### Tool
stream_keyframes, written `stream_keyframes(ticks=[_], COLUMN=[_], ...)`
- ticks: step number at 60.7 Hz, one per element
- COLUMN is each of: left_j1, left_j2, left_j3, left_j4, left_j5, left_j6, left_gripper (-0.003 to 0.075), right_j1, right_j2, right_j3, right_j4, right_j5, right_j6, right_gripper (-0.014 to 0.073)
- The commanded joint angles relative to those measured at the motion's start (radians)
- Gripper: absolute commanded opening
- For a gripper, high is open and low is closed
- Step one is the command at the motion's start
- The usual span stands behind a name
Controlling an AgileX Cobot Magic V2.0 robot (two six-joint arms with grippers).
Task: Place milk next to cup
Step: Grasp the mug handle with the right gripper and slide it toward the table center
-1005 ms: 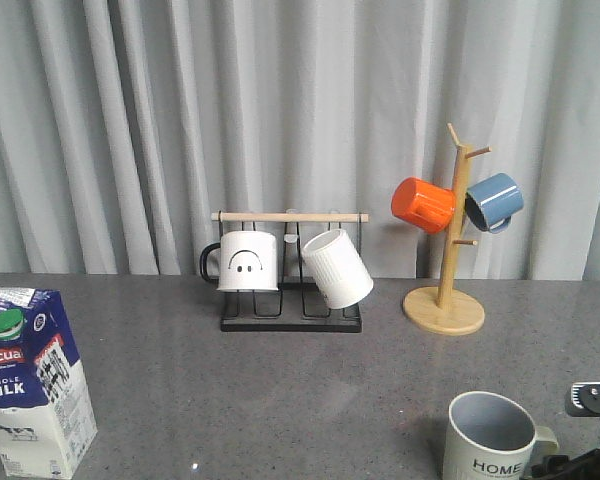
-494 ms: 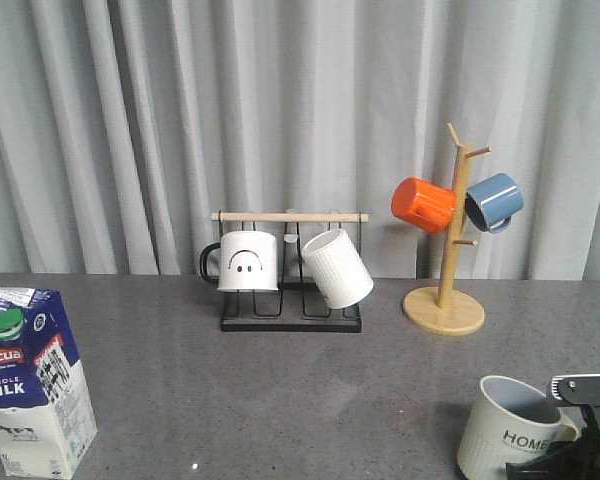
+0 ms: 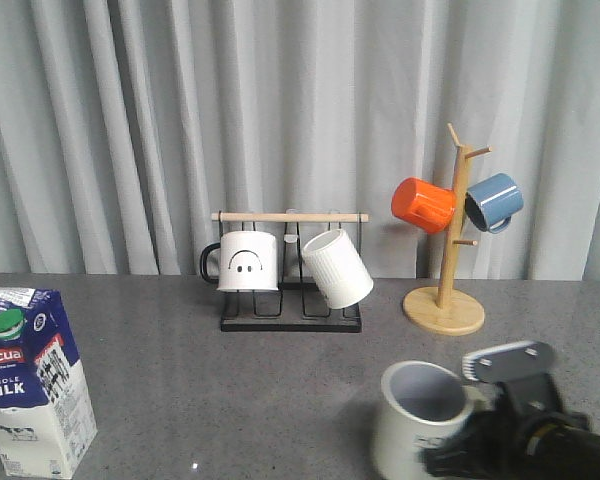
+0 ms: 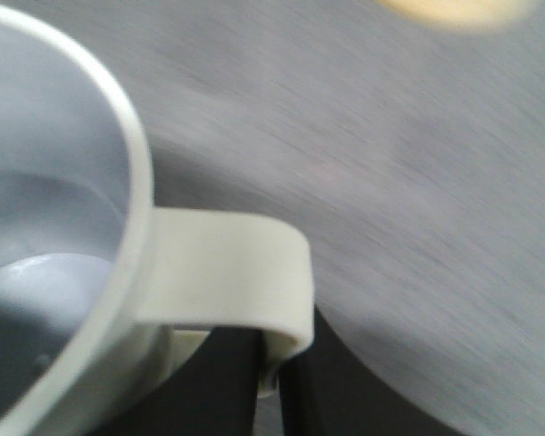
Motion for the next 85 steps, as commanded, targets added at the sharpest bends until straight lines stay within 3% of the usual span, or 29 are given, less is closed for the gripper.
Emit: stream_keyframes(ticks=[1, 21, 59, 85], left_j1=[-0.002, -0.002, -0.002, -0.002], left_j2=[0.011, 0.011, 0.011, 0.011], left_j3=[-0.036, -0.036, -0.036, -0.036], left_j4=[0.002, 0.002, 0.002, 0.002], left_j5=[-0.059, -0.049, -0.017, -0.013], left_j6=[-0.004, -0.004, -0.004, -0.004], left_gripper=[0.0380, 0.0380, 0.0380, 0.0380], right_j1=[0.085, 0.144, 0.144, 0.144], right_j2=[-0.032, 0.051, 0.010, -0.142], right_j3=[-0.064, -0.074, -0.074, -0.074], right_j4=[-0.011, 0.007, 0.027, 0.080], right_j5=[-0.036, 0.005, 0.148, 0.337], right_j6=[-0.014, -0.013, -0.013, -0.013], right_gripper=[-0.0009, 0.0009, 0.0249, 0.0260])
